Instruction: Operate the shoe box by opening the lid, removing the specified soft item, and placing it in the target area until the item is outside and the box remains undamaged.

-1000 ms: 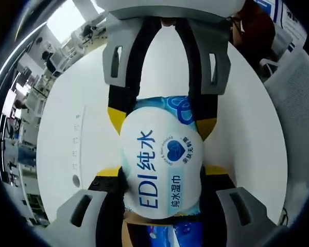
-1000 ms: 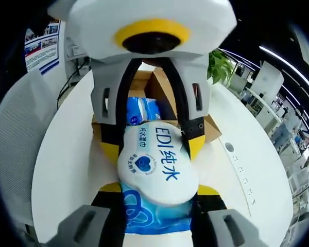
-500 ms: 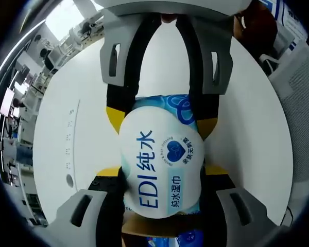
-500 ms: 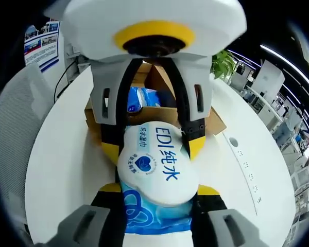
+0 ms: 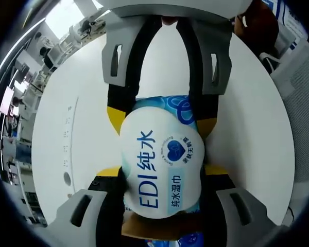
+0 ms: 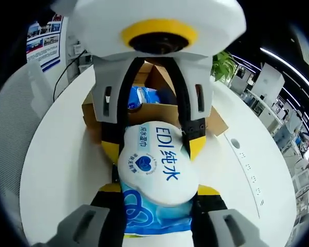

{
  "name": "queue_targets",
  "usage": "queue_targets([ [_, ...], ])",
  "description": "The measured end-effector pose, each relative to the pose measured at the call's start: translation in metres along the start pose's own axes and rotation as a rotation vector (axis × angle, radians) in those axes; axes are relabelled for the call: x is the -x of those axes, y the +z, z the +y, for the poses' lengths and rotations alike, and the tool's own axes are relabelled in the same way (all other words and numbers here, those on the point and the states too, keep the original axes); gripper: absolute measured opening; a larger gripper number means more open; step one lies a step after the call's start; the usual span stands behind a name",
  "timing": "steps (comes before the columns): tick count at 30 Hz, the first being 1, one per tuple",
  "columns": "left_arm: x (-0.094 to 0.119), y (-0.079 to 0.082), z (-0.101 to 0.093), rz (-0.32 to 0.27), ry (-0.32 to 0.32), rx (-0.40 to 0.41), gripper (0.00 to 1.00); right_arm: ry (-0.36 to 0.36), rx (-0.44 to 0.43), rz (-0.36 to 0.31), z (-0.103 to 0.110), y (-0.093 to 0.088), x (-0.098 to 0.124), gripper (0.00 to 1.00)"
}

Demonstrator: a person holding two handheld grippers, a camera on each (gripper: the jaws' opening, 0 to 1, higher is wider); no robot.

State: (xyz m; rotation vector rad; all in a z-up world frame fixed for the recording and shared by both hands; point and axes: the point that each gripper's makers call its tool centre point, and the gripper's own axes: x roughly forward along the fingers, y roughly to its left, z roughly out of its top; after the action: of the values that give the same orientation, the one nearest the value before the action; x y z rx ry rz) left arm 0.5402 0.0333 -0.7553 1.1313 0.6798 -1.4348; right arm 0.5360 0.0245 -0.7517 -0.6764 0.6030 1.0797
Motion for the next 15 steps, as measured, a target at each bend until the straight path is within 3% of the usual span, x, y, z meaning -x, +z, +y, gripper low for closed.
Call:
queue_targets([
  [7, -0.01, -0.001, -0.005, 0.002, -0.003, 0.002, 0.58, 0.008, 0.006, 0.013, 0.005, -0.008, -0.006, 0.46],
  [15, -0.012, -0.002, -0.004, -0.01, -0.006, 0.025, 0.59, 0.017, 0.023, -0.017, 0.004, -0.012, -0.008, 0.48],
])
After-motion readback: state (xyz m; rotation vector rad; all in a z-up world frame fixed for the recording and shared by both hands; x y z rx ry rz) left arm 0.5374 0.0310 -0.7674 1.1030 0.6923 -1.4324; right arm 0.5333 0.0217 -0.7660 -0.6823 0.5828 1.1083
